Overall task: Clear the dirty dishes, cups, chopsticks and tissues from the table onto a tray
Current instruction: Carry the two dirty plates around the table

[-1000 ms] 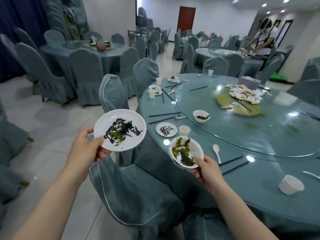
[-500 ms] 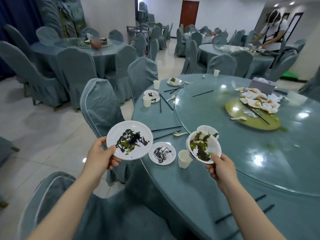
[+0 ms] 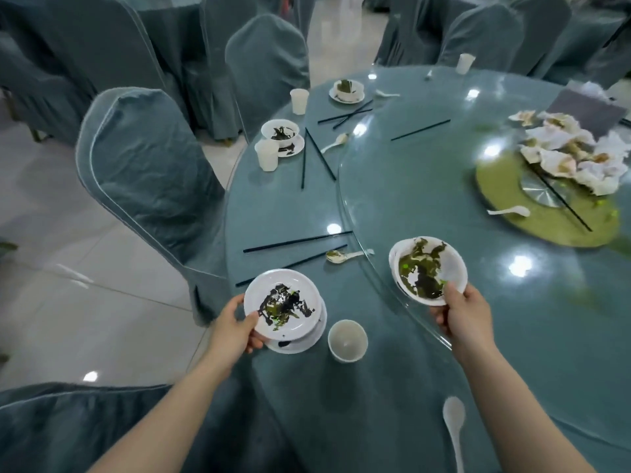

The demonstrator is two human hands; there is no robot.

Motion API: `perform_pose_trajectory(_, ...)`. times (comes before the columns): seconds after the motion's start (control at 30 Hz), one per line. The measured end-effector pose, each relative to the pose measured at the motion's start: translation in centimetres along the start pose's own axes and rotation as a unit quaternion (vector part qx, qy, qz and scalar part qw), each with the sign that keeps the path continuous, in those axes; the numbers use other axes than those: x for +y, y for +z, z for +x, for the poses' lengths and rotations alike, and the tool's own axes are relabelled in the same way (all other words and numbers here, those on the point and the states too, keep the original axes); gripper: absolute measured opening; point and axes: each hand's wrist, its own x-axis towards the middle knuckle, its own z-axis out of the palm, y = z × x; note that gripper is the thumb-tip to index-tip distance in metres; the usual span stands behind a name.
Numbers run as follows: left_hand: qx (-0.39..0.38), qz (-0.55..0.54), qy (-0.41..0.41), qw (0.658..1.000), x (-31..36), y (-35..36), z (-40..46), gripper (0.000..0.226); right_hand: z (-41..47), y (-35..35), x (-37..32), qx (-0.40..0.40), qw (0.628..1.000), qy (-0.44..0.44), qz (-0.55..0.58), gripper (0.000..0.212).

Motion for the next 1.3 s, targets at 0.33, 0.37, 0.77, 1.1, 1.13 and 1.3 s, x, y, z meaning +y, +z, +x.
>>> perform_pose_trajectory(0.33, -0.059, 0.236, 0.003, 0.97, -2.6, 0.8, 1.3, 0.033, 4.6, 0.9, 1.4, 0.022, 0.988, -0.059, -0.14, 0.032)
perform_pose_trajectory(0.37, -0.062, 0.232, -0.005, 0.971, -2.6, 0.9, 1.4, 0.034, 4.8, 0.9, 1.5, 0.019, 0.982, -0.067, -0.177, 0.036)
perform_pose_trajectory(0.77, -0.011, 0.052, -0.095, 0.994, -1.0, -0.3, 0.2, 0.022, 2.9, 2.0, 1.4, -0.057, 0.993, 0.099, 0.008, 0.016)
perform_pose_trajectory(1.1, 0.122, -0.043, 0.019, 0.991, 1.6, -9.4, -7.3, 0.027, -7.6, 5.1, -2.7, -0.144, 0.987, 0.014, 0.062, 0.013)
perform_pose_trajectory(1.13, 0.131, -0.053, 0.03, 0.99, 1.8, -10.7, -8.3, 0.027, -9.3, 5.6, -3.0, -0.152, 0.986, 0.007, 0.064, 0.013)
perform_pose_trajectory(1.3, 0.155, -0.092, 0.078, 0.981, 0.3, -18.8, -14.9, 0.03, -19.9, 8.2, -3.0, -0.193, 0.979, -0.018, 0.059, 0.013)
